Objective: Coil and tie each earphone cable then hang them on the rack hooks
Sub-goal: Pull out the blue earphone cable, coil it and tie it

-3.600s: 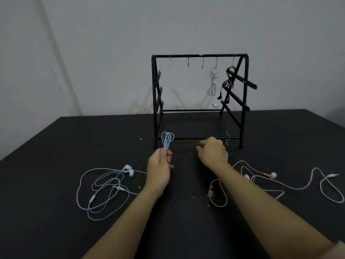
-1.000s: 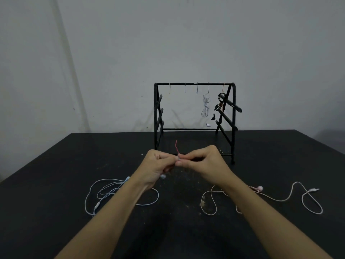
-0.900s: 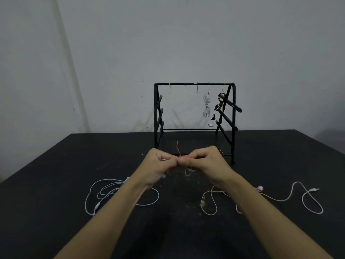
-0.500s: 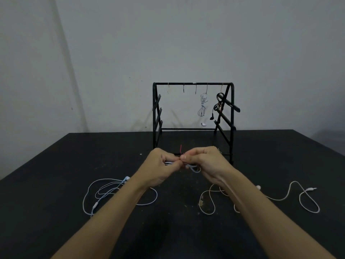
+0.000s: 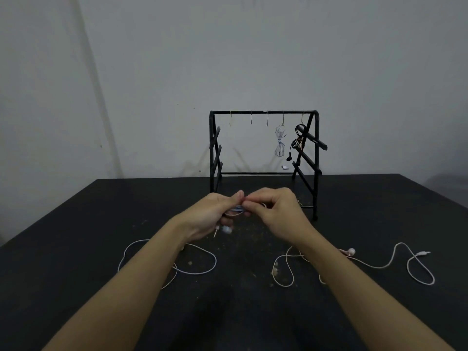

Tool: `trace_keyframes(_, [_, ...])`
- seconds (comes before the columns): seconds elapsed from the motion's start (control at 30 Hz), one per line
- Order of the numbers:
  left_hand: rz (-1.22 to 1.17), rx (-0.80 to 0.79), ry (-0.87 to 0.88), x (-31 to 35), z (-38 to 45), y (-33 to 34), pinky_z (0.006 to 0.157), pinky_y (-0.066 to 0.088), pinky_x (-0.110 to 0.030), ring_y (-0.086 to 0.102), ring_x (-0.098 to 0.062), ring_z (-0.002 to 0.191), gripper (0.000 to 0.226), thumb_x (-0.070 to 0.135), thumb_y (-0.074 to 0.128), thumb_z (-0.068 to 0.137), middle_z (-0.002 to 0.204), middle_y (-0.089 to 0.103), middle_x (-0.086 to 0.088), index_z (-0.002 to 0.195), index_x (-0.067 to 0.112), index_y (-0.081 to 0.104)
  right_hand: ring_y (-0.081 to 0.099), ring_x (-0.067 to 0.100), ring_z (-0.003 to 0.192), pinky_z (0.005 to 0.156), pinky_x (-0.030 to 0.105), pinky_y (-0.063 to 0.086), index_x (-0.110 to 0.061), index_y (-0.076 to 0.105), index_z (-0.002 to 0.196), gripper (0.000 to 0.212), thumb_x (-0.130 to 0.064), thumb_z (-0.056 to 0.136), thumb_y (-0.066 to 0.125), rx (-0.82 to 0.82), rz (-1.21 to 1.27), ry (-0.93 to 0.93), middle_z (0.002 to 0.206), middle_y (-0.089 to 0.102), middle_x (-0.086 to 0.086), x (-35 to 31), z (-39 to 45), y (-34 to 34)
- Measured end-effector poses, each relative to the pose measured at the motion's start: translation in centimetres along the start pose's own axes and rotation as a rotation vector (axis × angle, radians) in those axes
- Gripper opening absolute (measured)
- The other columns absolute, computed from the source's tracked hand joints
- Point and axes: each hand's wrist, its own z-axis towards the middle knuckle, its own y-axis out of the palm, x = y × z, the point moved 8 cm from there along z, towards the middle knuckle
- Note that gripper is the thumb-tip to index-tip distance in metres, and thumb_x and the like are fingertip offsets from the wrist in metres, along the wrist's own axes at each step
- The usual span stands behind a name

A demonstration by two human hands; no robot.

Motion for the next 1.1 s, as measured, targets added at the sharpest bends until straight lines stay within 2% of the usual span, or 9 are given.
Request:
trace_keyframes(0.2, [-0.059, 0.025, 0.101, 0.4, -0.4, -0.4, 0.061, 0.035, -0.024, 0.027, -0.003, 0.042, 0.040, 0.031, 0.054, 0.080, 0.042, 0.036, 0.011, 0.093, -0.004, 0.067, 0.059, 0.004, 0.072, 0.069, 0.019, 0.048, -0.012, 0.076, 0.091, 0.011, -0.013, 0.083, 0.068, -0.009, -0.136, -0.122, 0.080, 0.064, -0.007, -2.0, 0.1, -0.3])
trace_keyframes(0.37, [0.066, 0.087, 0.227, 1.7, -1.1, -0.7, 0.046, 0.037, -0.016, 0.044, -0.012, 0.052, 0.014, 0.024, 0.068, 0.068, 0.057, 0.060, -0.004, 0.075, 0.015, 0.077, 0.061, 0.007, 0.076, 0.072, 0.025, 0.051, -0.010, 0.075, 0.091, 0.012, -0.014, 0.085, 0.066, -0.008, -0.168, -0.091, 0.081, 0.065, -0.006, -2.5, 0.4, -0.5])
trace_keyframes(0.53, [0.639, 0.243, 0.531, 4.1, -1.6, -1.0, 0.050, 0.043, -0.029, 0.054, -0.013, 0.051, 0.004, 0.021, 0.073, 0.077, 0.060, 0.068, 0.001, 0.076, 0.022, 0.077, 0.060, 0.005, 0.062, 0.066, 0.024, 0.053, -0.012, 0.074, 0.088, 0.010, -0.013, 0.086, 0.065, 0.001, -0.041, 0.082, 0.070, 0.068, 0.000, -0.8, 0.3, -0.4])
trace_keyframes(0.63, [1.180, 0.359, 0.843, 4.6, -2.1, 0.6, 0.043, 0.043, -0.028, 0.047, -0.017, 0.041, 0.023, 0.025, 0.064, 0.079, 0.048, 0.056, -0.002, 0.060, 0.013, 0.069, 0.062, 0.013, 0.065, 0.070, 0.037, 0.056, -0.018, 0.073, 0.077, 0.009, -0.015, 0.084, 0.068, 0.070, -0.011, 0.169, 0.070, 0.070, 0.004, 0.5, 0.2, -0.3])
trace_keyframes(0.7, [1.310, 0.423, 0.889, 4.1, -2.2, 1.0, 0.048, 0.045, -0.026, 0.047, -0.019, 0.039, 0.030, 0.026, 0.056, 0.080, 0.046, 0.054, -0.002, 0.055, 0.012, 0.064, 0.060, 0.011, 0.064, 0.065, 0.031, 0.055, -0.017, 0.073, 0.077, 0.009, -0.015, 0.083, 0.068, 0.108, -0.025, 0.192, 0.068, 0.068, 0.001, 1.0, 0.1, -0.3])
trace_keyframes(0.8, [1.222, 0.464, 0.584, 3.6, -1.0, 0.2, 0.054, 0.040, -0.030, 0.054, -0.024, 0.052, 0.033, 0.032, 0.059, 0.086, 0.057, 0.060, -0.009, 0.064, 0.008, 0.065, 0.058, 0.001, 0.061, 0.058, 0.011, 0.046, -0.014, 0.074, 0.083, 0.007, -0.014, 0.085, 0.067, 0.129, -0.024, 0.160, 0.069, 0.066, -0.007, 1.0, -0.2, -0.2])
trace_keyframes(0.93, [0.535, 0.167, 0.073, 0.4, 0.5, -0.5, 0.050, 0.038, -0.022, 0.039, -0.006, 0.048, 0.031, 0.027, 0.056, 0.092, 0.051, 0.045, 0.004, 0.064, 0.016, 0.063, 0.061, 0.001, 0.068, 0.066, 0.011, 0.047, -0.010, 0.075, 0.087, 0.008, -0.011, 0.082, 0.069, 0.198, -0.091, 0.040, 0.080, 0.069, -0.003, 0.7, -0.6, -0.5])
trace_keyframes(1.0, [0.146, 0.087, -0.011, -0.6, 0.4, -0.1, 0.049, 0.040, -0.019, 0.037, -0.004, 0.048, 0.029, 0.026, 0.051, 0.094, 0.052, 0.045, 0.008, 0.073, 0.015, 0.068, 0.062, 0.003, 0.070, 0.069, 0.010, 0.047, -0.009, 0.076, 0.083, 0.007, -0.008, 0.080, 0.071, 0.244, -0.120, -0.046, 0.080, 0.071, -0.001, 0.2, -0.8, -0.7])
trace_keyframes(1.1, [-0.132, 0.093, -0.031, -1.1, 0.1, 0.0, 0.045, 0.039, -0.017, 0.034, -0.003, 0.045, 0.033, 0.029, 0.048, 0.094, 0.052, 0.040, 0.007, 0.070, 0.013, 0.063, 0.063, 0.001, 0.073, 0.068, 0.008, 0.047, -0.008, 0.076, 0.083, 0.007, -0.006, 0.079, 0.071, 0.263, -0.120, -0.136, 0.080, 0.071, -0.001, -0.6, -0.9, -0.6])
